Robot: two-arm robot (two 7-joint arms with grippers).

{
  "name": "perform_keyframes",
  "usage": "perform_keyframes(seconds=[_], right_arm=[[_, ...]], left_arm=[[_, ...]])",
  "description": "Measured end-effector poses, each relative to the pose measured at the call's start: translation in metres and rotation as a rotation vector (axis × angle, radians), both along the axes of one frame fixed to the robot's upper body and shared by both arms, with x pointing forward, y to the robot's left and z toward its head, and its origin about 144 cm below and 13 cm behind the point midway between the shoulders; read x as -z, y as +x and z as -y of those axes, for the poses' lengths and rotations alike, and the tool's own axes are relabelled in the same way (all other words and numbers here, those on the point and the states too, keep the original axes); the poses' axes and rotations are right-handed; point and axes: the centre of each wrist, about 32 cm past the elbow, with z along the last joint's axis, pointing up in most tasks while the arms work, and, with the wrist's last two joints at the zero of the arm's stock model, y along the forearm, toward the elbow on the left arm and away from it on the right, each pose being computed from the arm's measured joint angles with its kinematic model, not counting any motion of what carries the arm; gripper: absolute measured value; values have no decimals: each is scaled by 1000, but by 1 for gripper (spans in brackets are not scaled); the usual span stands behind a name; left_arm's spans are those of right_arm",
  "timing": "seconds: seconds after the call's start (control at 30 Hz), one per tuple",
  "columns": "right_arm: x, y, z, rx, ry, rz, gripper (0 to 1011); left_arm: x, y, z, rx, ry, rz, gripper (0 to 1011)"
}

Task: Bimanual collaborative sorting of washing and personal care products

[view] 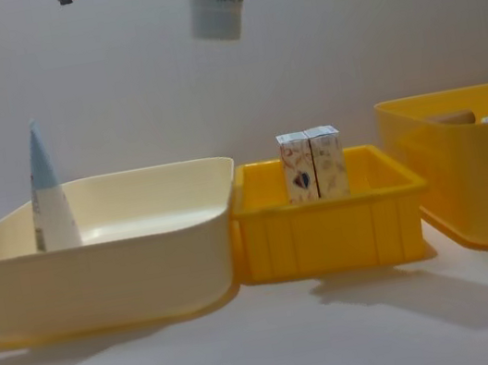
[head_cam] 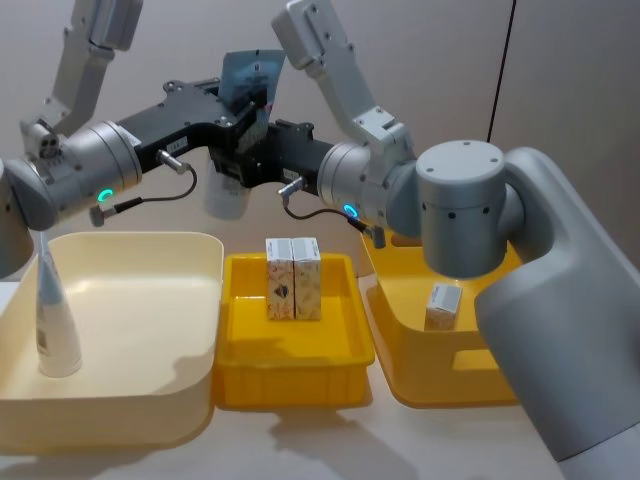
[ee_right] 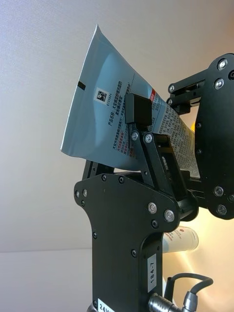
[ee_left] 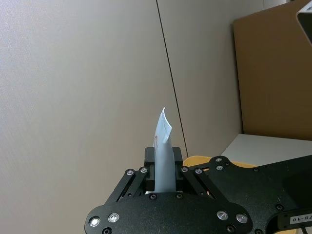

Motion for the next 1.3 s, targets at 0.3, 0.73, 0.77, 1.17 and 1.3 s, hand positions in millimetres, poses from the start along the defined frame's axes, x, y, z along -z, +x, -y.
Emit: perform_keyframes(seconds=[0.3,0.73,0.77,1.17,1.3], right_arm=[[0,0,0,0,0,0,599],[0,0,0,0,0,0,599],[0,0,0,0,0,0,601],[0,0,0,0,0,0,601],[0,0,0,0,0,0,601]], left_arm=[[0,0,0,0,0,0,195],[0,0,0,0,0,0,196],[0,0,0,0,0,0,195],[0,0,0,0,0,0,195],[0,0,0,0,0,0,195]])
